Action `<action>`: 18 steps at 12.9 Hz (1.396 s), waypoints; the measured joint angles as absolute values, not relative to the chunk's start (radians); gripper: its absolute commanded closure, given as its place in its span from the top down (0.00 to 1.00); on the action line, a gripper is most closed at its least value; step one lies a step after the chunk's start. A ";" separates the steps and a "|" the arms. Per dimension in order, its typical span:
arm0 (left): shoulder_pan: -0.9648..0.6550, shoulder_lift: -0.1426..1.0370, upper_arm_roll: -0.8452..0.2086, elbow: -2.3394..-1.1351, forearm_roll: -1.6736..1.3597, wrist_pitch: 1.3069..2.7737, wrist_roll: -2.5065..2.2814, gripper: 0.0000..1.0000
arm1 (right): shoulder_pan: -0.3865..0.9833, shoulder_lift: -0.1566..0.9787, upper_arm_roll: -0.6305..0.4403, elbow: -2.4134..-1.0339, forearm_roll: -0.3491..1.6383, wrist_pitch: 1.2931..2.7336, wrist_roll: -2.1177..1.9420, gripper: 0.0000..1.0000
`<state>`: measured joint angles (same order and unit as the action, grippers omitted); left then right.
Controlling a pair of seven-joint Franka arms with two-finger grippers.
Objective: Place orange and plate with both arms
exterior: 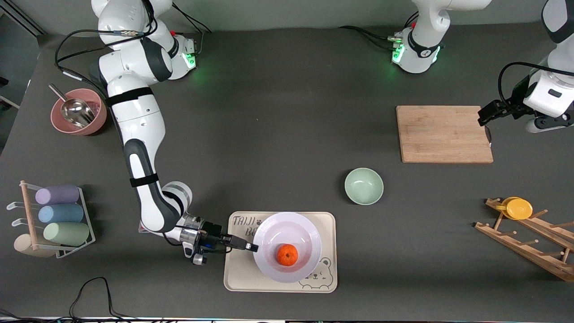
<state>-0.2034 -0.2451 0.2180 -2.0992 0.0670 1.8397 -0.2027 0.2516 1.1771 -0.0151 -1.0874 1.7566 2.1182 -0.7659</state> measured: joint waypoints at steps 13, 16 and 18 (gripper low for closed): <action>-0.203 -0.235 0.218 -2.108 0.067 1.857 -0.203 1.00 | 0.245 1.210 -0.020 -1.089 1.742 2.121 -0.801 0.00; -0.203 -0.235 0.218 -2.114 0.067 1.860 -0.203 1.00 | 0.245 1.210 -0.020 -1.092 1.742 2.121 -0.801 0.01; -0.203 -0.235 0.218 -2.114 0.067 1.864 -0.203 1.00 | 0.245 1.210 -0.019 -1.093 1.725 2.121 -0.801 0.19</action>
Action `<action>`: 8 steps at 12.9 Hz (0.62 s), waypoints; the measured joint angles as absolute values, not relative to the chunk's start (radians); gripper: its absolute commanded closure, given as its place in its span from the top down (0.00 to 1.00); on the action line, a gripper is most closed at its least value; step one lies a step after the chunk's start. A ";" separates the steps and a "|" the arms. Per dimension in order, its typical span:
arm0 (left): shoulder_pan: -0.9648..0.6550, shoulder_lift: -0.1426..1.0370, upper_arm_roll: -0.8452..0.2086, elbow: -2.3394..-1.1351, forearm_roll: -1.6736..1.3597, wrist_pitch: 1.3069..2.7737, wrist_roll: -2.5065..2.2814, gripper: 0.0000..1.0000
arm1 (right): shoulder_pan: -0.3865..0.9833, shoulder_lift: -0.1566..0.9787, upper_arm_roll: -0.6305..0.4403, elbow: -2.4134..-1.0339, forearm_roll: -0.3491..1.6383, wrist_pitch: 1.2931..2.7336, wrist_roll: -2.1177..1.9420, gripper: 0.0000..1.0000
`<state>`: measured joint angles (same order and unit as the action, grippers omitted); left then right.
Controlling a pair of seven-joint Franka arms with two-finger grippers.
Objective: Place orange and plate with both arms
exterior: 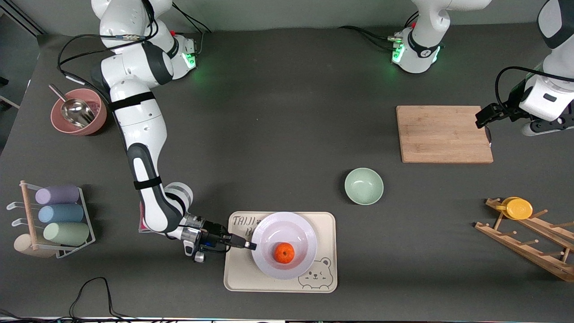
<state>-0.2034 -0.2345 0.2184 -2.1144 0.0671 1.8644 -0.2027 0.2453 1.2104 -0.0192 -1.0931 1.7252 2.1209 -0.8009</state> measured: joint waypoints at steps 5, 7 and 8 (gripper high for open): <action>-0.203 -0.235 0.218 -2.116 0.067 1.869 -0.203 1.00 | 0.243 1.210 -0.019 -1.093 1.702 2.121 -0.801 0.65; -0.203 -0.235 0.218 -2.118 0.067 1.870 -0.203 1.00 | 0.243 1.210 -0.019 -1.092 1.702 2.121 -0.801 0.65; -0.203 -0.235 0.218 -2.120 0.067 1.871 -0.203 1.00 | 0.243 1.210 -0.019 -1.092 1.702 2.121 -0.801 0.64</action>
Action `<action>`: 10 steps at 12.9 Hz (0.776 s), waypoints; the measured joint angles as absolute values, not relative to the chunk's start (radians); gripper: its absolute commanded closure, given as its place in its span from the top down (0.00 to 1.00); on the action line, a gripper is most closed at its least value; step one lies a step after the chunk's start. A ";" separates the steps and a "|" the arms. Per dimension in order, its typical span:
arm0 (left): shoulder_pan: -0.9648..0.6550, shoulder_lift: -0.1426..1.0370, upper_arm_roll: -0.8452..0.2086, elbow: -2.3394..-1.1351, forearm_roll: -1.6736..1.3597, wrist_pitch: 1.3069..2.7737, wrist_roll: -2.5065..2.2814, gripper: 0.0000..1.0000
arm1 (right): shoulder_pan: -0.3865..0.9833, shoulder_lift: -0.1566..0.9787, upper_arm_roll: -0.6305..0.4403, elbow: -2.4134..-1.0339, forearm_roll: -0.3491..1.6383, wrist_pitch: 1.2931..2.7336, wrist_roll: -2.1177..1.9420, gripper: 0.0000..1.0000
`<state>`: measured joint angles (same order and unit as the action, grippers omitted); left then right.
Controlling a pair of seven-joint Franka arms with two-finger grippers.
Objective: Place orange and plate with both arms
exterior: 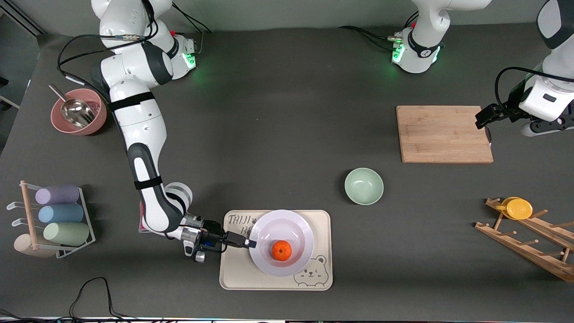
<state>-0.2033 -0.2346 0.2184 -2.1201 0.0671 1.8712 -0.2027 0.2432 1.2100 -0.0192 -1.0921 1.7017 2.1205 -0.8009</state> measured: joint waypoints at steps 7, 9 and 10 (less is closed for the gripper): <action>-0.203 -0.235 0.219 -2.124 0.067 1.877 -0.203 1.00 | 0.239 1.158 -0.020 -1.084 1.547 2.146 -0.619 0.64; -0.203 -0.235 0.219 -2.124 0.067 1.877 -0.203 1.00 | 0.236 1.141 -0.021 -1.084 1.503 2.151 -0.597 0.64; -0.203 -0.235 0.220 -2.124 0.067 1.877 -0.203 1.00 | 0.232 1.136 -0.021 -1.085 1.485 2.154 -0.586 0.64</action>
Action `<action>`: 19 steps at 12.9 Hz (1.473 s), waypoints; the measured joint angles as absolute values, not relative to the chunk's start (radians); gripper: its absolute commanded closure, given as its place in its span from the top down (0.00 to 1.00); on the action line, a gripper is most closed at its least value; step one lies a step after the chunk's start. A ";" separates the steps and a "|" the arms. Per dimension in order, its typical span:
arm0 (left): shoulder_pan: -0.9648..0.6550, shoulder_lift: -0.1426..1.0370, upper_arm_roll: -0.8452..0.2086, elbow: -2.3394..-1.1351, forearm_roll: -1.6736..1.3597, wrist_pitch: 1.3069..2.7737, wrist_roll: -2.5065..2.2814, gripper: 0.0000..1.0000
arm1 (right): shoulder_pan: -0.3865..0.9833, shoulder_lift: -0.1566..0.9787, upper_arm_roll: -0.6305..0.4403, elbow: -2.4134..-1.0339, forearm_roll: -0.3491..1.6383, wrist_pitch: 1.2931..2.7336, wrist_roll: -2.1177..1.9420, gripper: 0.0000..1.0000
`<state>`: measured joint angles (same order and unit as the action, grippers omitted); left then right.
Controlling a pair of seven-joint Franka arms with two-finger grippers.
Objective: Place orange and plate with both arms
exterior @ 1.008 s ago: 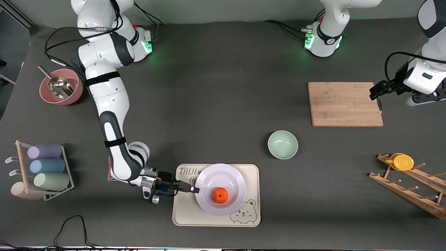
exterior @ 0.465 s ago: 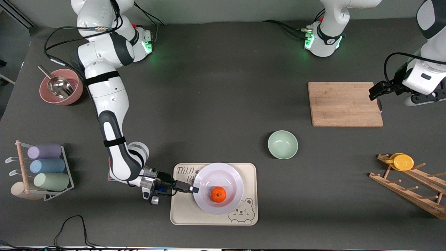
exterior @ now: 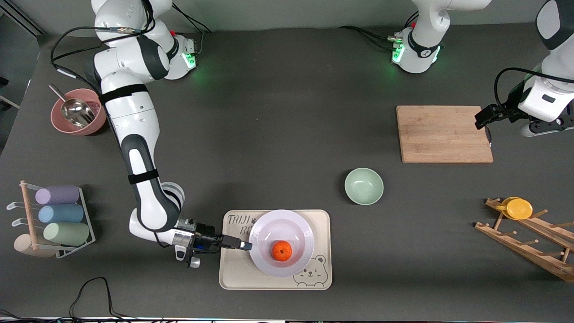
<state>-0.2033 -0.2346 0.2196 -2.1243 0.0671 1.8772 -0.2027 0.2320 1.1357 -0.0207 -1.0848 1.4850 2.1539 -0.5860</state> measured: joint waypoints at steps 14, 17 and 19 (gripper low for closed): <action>-0.203 -0.252 0.222 -2.124 0.067 1.889 -0.203 1.00 | 0.089 0.665 -0.023 -1.498 0.802 2.146 -0.403 0.78; -0.203 -0.266 0.222 -2.122 0.068 1.904 -0.203 1.00 | 0.053 0.487 -0.024 -1.574 0.508 2.017 -0.265 0.99; -0.203 -0.276 0.223 -2.121 0.071 1.904 -0.203 1.00 | 0.025 0.359 -0.025 -1.587 0.365 1.880 -0.211 1.00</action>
